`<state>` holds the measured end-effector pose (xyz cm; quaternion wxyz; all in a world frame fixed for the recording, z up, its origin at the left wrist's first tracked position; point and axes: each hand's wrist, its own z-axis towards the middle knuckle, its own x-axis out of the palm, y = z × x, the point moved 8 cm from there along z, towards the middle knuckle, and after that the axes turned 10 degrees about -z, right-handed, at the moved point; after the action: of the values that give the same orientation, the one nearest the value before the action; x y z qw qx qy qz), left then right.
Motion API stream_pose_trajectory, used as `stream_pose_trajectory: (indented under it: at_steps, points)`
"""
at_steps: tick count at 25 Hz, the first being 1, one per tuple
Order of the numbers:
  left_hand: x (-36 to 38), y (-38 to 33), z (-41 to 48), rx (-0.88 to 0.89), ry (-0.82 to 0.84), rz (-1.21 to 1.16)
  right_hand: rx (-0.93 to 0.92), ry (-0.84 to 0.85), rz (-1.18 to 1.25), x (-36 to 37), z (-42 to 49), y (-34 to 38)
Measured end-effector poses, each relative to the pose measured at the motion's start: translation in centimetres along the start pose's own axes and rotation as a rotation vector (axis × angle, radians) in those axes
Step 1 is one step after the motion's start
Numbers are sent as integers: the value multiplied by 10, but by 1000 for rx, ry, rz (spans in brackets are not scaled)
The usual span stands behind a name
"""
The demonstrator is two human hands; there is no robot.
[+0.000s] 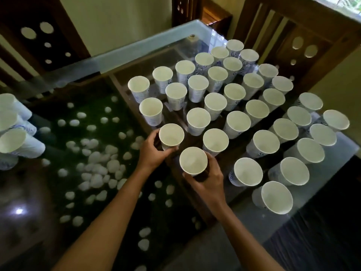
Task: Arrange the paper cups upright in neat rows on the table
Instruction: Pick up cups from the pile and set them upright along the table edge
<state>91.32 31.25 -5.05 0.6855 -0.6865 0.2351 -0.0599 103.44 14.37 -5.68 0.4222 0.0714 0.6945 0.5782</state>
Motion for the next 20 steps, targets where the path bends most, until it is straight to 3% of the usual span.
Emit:
stream_pose_trajectory:
  at_steps: [10, 20]
  points:
    - [-3, 17, -14, -60, 17, -11, 28, 16, -83, -1, -6, -12]
    - [-77, 18, -95, -74, -32, 44, 37, -26, -152, 3, -81, 10]
